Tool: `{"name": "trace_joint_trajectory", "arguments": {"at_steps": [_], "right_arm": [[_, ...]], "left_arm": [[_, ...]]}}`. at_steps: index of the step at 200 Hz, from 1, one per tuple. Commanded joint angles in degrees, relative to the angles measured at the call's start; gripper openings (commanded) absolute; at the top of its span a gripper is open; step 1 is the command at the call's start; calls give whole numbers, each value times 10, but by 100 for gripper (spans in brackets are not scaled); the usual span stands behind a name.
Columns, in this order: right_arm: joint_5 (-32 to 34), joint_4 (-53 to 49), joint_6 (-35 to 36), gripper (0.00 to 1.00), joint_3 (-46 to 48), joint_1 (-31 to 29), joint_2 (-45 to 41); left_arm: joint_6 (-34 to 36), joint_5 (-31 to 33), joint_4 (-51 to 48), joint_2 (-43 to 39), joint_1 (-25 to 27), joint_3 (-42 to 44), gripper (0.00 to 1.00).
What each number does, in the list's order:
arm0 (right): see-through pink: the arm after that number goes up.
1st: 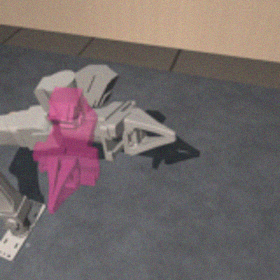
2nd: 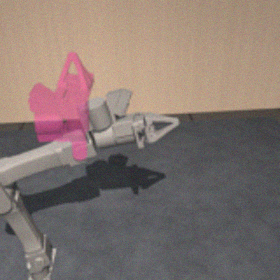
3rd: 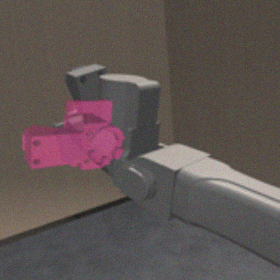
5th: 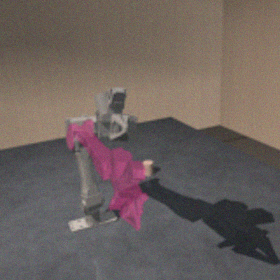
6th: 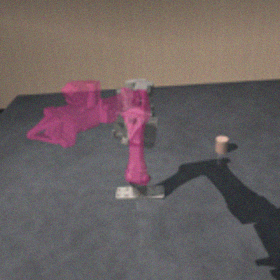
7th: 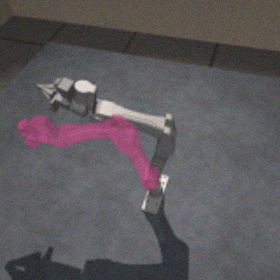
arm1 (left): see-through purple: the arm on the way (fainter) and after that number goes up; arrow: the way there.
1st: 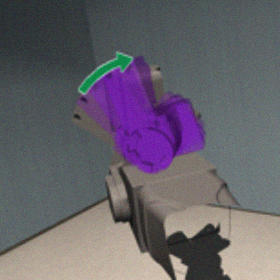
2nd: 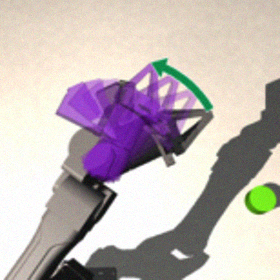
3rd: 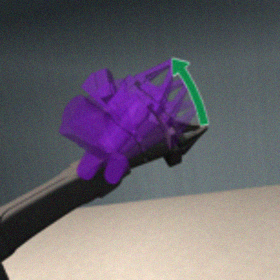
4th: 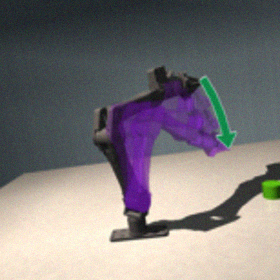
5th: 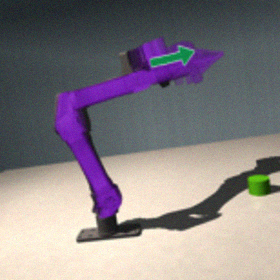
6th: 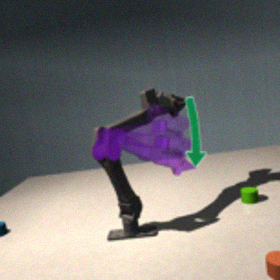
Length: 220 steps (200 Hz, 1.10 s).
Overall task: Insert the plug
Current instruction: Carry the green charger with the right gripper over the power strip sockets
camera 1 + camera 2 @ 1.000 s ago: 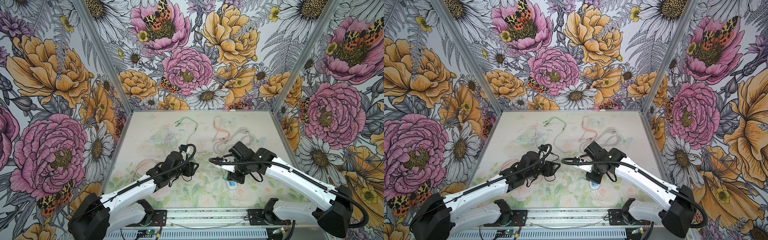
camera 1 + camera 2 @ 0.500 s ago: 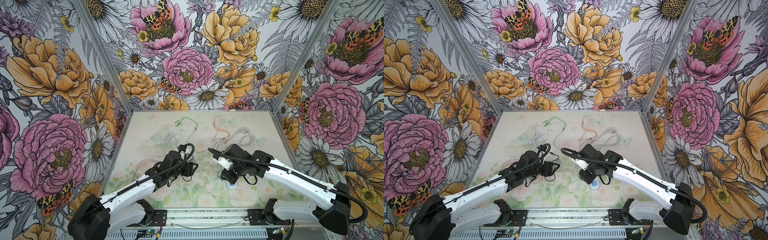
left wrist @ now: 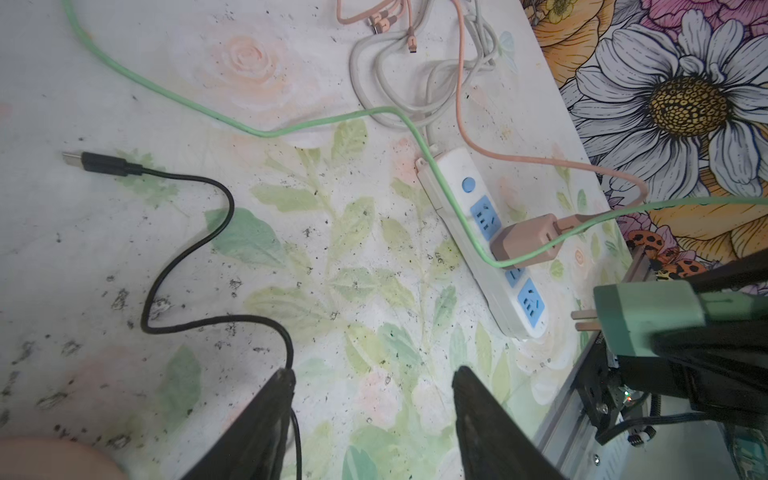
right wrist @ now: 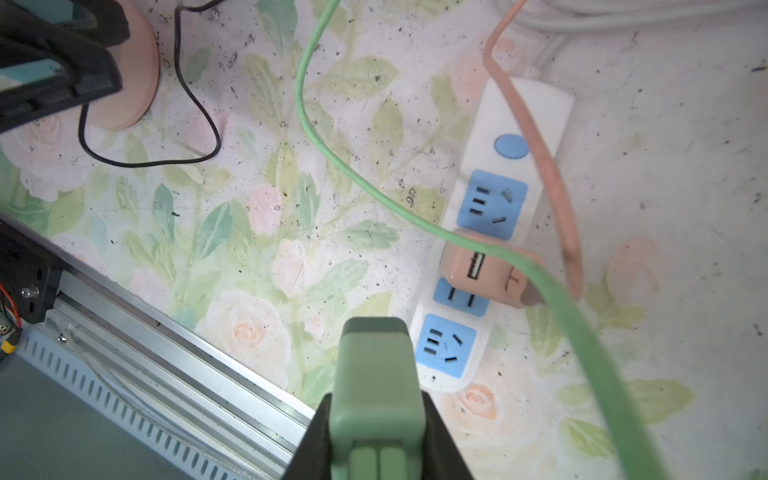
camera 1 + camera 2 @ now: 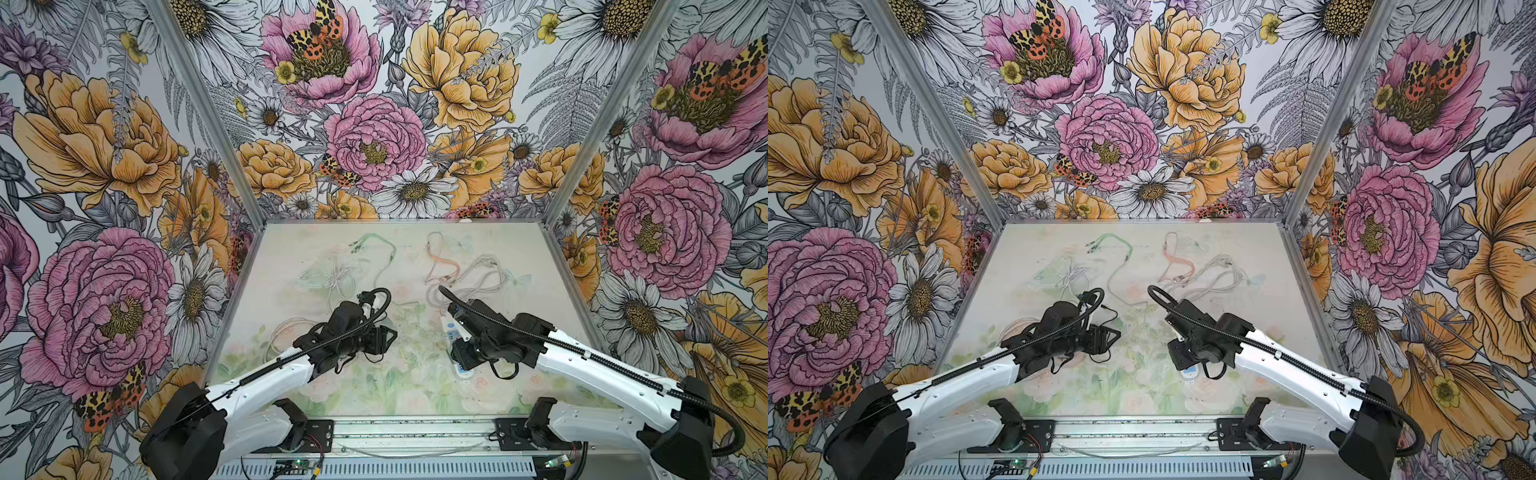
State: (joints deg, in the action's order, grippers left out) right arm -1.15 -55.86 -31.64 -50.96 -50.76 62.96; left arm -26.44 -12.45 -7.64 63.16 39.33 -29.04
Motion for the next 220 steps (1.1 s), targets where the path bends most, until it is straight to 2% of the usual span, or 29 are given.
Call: {"name": "trace_joint_trajectory", "arguments": {"at_steps": [1, 57, 220], "right_arm": [[22, 14, -46, 0, 19, -10, -7], [14, 12, -59, 0, 43, -14, 8], [52, -9, -12, 0, 22, 11, 59]], "left_arm": [[16, -15, -3, 6, -5, -15, 63], [24, -14, -16, 18, -7, -25, 63], [40, -30, -10, 71, -11, -41, 63]]}}
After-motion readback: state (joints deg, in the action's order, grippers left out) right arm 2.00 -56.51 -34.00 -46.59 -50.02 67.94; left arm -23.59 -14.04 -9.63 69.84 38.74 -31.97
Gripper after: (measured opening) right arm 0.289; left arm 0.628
